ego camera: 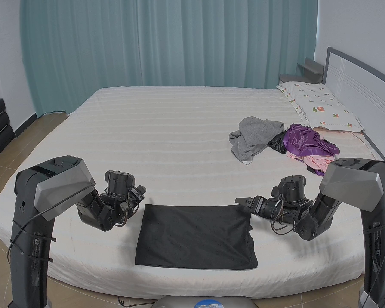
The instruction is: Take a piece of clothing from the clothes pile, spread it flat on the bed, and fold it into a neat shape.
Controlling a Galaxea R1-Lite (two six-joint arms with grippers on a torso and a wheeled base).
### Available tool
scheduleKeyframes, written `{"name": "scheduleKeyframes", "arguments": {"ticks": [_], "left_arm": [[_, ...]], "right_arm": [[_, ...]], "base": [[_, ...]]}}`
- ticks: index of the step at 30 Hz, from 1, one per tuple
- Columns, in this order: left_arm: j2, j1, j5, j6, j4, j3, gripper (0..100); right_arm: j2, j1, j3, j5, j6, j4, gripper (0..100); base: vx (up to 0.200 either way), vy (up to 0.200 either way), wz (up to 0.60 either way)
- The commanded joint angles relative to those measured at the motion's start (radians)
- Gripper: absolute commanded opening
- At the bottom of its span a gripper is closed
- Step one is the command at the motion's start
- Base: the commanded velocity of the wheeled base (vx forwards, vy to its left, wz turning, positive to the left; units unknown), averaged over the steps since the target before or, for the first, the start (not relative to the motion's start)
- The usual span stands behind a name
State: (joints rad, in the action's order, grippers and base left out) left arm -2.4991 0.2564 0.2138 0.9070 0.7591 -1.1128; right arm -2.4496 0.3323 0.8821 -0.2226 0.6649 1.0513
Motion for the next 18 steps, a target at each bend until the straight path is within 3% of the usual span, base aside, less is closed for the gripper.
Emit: {"name": "scheduleKeyframes", "arguments": {"ticks": [1, 4, 5, 10, 18], "left_arm": [[-0.001, 0.001, 0.002, -0.002, 0.002, 0.001, 100], [0.000, 0.004, 0.004, -0.002, 0.002, 0.001, 100], [0.002, 0.004, 0.004, -0.002, 0.002, 0.004, 100], [0.006, 0.015, 0.004, -0.002, -0.001, 0.013, 100], [0.005, 0.017, 0.002, -0.002, -0.003, 0.014, 100]], "right_arm": [[-0.057, -0.026, 0.074, -0.015, 0.019, -0.030, 100], [-0.071, -0.035, 0.100, -0.020, 0.045, -0.037, 100], [-0.071, -0.036, 0.103, -0.023, 0.045, -0.039, 0], [-0.071, -0.041, 0.121, -0.060, 0.047, -0.074, 0], [-0.069, -0.042, 0.166, -0.050, 0.091, -0.135, 0]], "base": [[0.000, 0.000, 0.00], [0.000, 0.000, 0.00], [0.000, 0.000, 0.00], [0.000, 0.000, 0.00], [0.000, 0.000, 0.00]]}}
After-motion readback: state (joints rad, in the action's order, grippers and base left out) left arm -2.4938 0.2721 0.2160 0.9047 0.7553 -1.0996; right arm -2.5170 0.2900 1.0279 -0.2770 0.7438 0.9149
